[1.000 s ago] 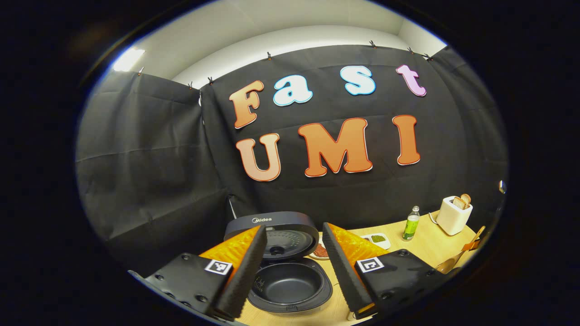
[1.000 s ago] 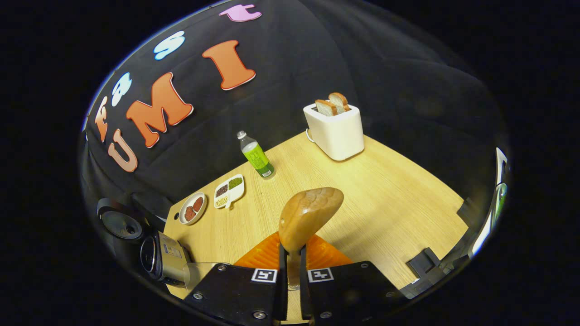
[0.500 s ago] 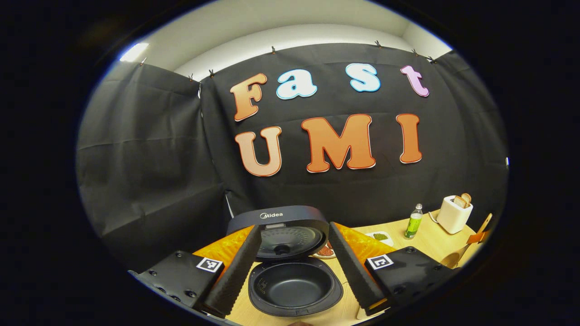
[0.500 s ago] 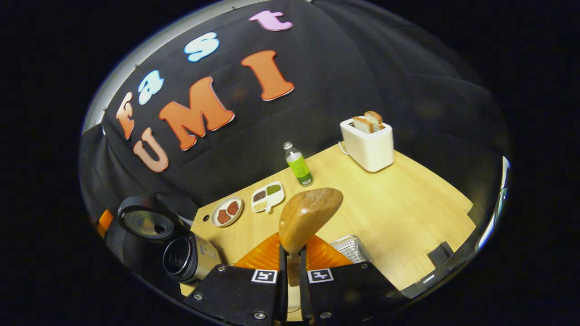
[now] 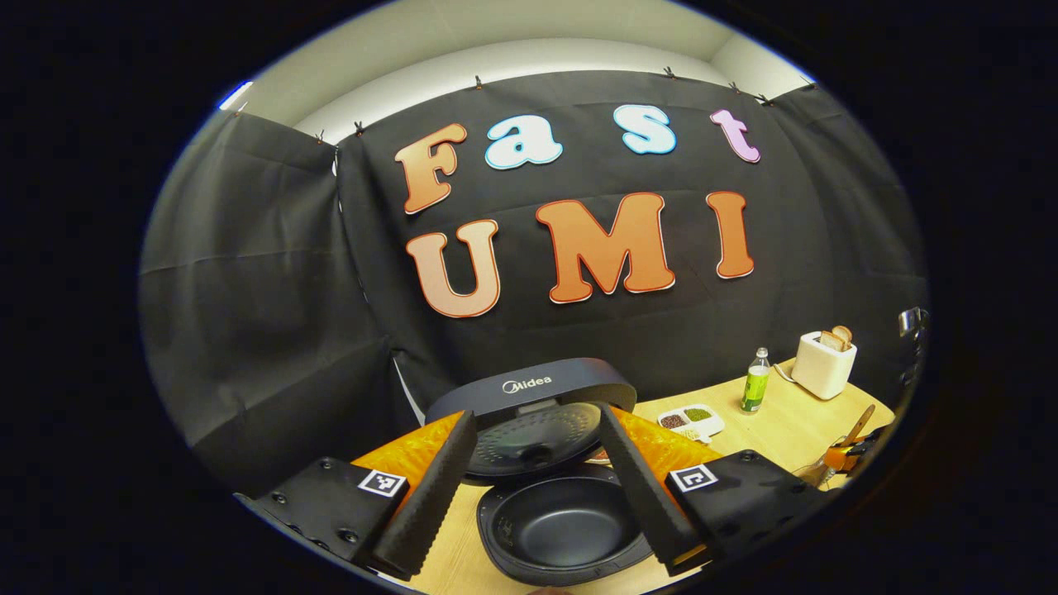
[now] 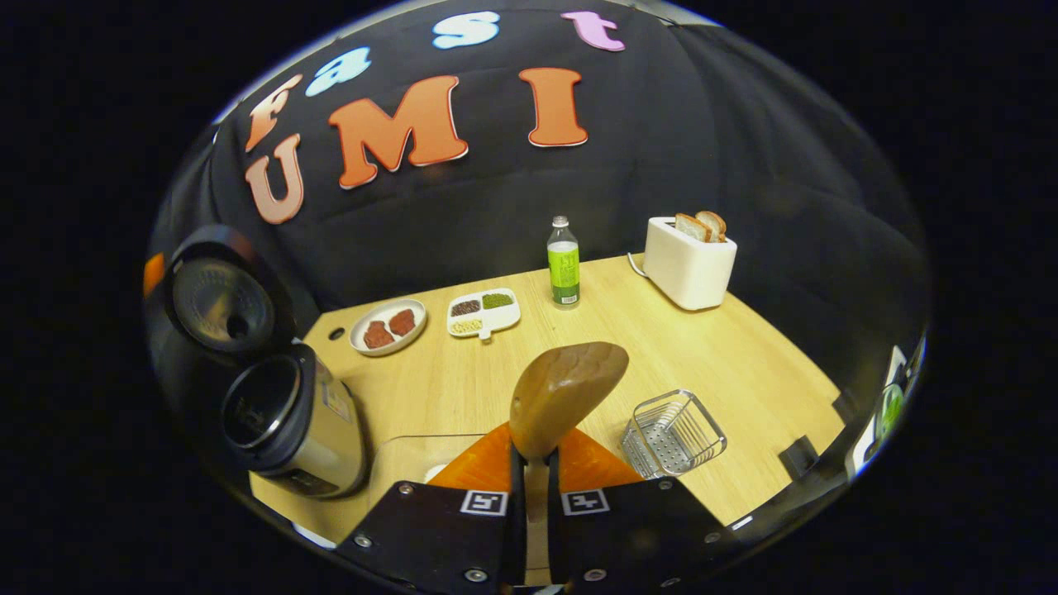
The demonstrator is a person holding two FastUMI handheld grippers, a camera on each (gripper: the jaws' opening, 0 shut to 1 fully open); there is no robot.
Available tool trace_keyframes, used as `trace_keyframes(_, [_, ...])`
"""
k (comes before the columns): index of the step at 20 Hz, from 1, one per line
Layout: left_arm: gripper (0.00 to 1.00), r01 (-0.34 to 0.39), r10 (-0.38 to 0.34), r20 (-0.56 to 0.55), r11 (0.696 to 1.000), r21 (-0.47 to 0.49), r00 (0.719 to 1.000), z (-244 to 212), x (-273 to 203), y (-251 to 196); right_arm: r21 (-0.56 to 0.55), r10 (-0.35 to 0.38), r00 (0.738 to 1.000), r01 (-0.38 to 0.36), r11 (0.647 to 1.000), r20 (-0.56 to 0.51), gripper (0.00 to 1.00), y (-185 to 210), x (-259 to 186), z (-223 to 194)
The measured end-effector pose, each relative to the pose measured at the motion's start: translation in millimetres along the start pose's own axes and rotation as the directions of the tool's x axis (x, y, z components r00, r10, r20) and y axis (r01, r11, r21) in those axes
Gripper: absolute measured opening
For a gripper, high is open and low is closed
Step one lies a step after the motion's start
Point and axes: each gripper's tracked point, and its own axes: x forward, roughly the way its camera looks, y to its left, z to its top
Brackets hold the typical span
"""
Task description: Close the left gripper, press the button to open the rice cooker; take a wooden spoon from the chopstick holder with the right hand, scoop a spoonful of rice and pour it into the rice cooker, then put the wooden spoon back into the chopstick holder.
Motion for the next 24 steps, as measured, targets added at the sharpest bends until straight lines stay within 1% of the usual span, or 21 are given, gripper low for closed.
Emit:
trace_keyframes(2, [0.93, 0.005, -0.005, -0.003, 1.0, 0.003, 1.0, -2.8, 2.2, 5.0, -0.066, -0.032, 0.999, 0.032, 0.997, 0.0, 0.08, 4.5, 1.1, -7.2])
trace_keyframes(4, [0.93, 0.007, -0.007, -0.001, 1.0, 0.001, 1.0, -3.7, 2.9, 8.5, -0.086, -0.06, 0.998, 0.062, 0.994, 0.025, 0.06, 4.5, 5.0, -11.8])
trace_keyframes(7, [0.93, 0.0, 0.0, 0.002, 1.0, 0.015, 1.0, -5.9, 3.9, 14.6, -0.104, -0.112, 0.989, 0.121, 0.987, 0.093, 0.06, 1.3, 9.1, -10.3])
trace_keyframes(8, [1.0, 0.0, 0.0, -0.003, 1.0, 0.016, 1.0, -7.7, 4.5, 15.2, -0.114, -0.119, 0.988, 0.131, 0.985, 0.103, 0.06, 2.1, 10.0, -13.3])
trace_keyframes(10, [1.0, 0.005, -0.004, -0.026, 1.0, 0.013, 1.0, -14.8, 8.0, 13.5, -0.123, -0.125, 0.983, 0.141, 0.982, 0.133, 0.06, 6.6, 10.3, -20.3])
trace_keyframes(11, [1.0, 0.011, -0.011, -0.035, 1.0, 0.011, 0.999, -16.8, 10.2, 11.4, -0.12, -0.122, 0.982, 0.14, 0.983, 0.143, 0.06, 8.7, 10.0, -23.7])
trace_keyframes(13, [0.93, 0.022, -0.021, -0.043, 1.0, 0.015, 0.999, -18.5, 13.5, 7.0, -0.101, -0.111, 0.985, 0.124, 0.987, 0.131, 0.06, 12.7, 11.2, -34.8])
trace_keyframes(16, [0.93, 0.033, -0.032, -0.048, 0.999, 0.026, 0.998, -19.1, 14.5, 0.5, -0.09, -0.087, 0.991, 0.097, 0.991, 0.104, 0.06, 19.1, 15.9, -49.1])
trace_keyframes(19, [0.93, 0.036, -0.033, -0.048, 0.998, 0.044, 0.998, -18.8, 11.2, -0.1, -0.053, -0.088, 0.99, 0.094, 0.994, 0.11, 0.06, 26.7, 19.5, -53.8])
trace_keyframes(22, [0.93, 0.021, -0.018, -0.054, 0.998, 0.052, 0.998, -22.3, 9.4, 7.0, -0.009, -0.087, 0.99, 0.089, 0.996, 0.107, 0.06, 31.9, 21.2, -56.0])
trace_keyframes(24, [0.93, 0.01, -0.007, -0.062, 0.999, 0.046, 0.998, -25.7, 7.1, 13.6, 0.019, -0.081, 0.993, 0.079, 0.997, 0.081, 0.06, 33.9, 22.7, -57.8])
